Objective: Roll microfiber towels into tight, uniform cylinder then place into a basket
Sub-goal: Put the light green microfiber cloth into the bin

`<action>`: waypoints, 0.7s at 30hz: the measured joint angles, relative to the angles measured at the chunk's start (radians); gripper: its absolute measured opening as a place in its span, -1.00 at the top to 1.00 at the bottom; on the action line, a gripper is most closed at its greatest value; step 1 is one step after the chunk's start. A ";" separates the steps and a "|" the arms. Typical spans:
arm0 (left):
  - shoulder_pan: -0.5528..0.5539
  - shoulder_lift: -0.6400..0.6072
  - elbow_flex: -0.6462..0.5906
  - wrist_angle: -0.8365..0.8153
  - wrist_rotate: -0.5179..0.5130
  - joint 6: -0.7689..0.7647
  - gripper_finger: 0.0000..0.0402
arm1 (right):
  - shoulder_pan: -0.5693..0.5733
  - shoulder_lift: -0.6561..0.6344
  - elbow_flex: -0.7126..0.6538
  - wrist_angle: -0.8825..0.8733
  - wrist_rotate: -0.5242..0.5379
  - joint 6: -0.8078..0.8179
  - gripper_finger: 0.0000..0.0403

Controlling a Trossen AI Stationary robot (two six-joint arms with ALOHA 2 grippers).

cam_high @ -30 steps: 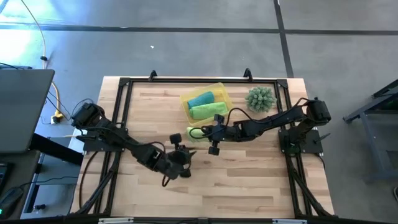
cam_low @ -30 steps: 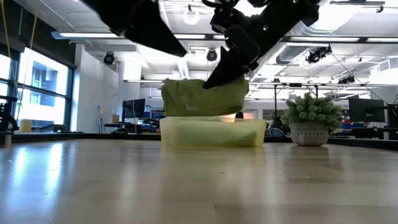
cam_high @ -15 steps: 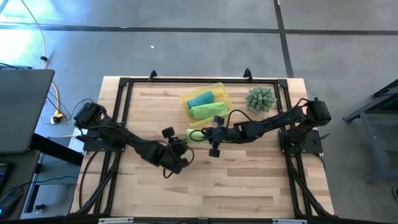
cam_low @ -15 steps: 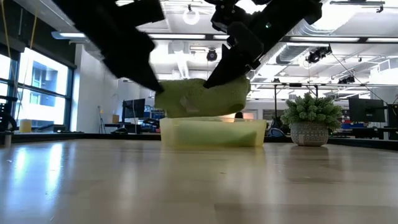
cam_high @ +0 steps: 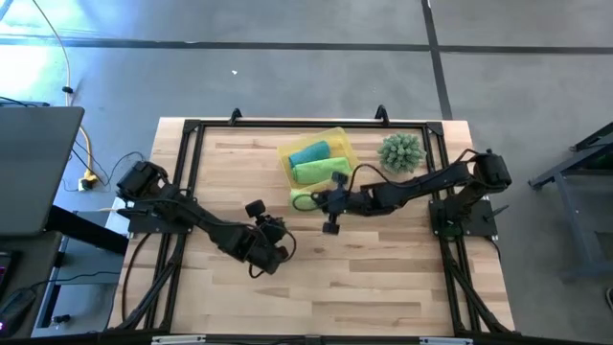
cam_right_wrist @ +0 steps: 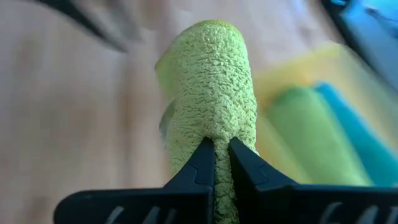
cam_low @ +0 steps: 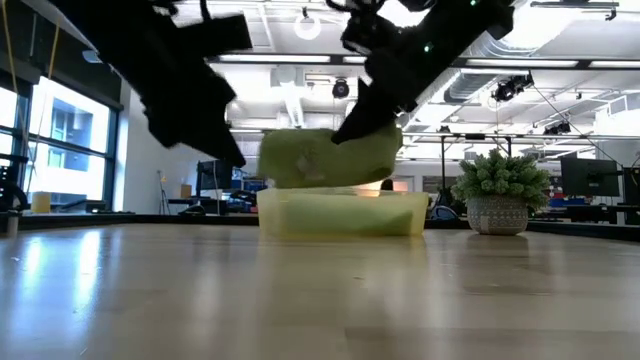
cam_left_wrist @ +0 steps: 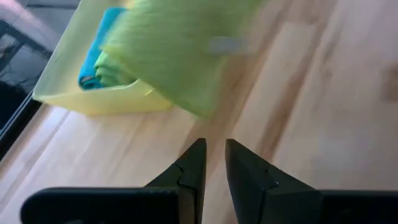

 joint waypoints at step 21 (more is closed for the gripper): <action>-0.098 -0.015 0.002 0.045 -0.064 -0.053 0.75 | -0.386 0.044 0.000 0.250 0.102 -0.871 1.00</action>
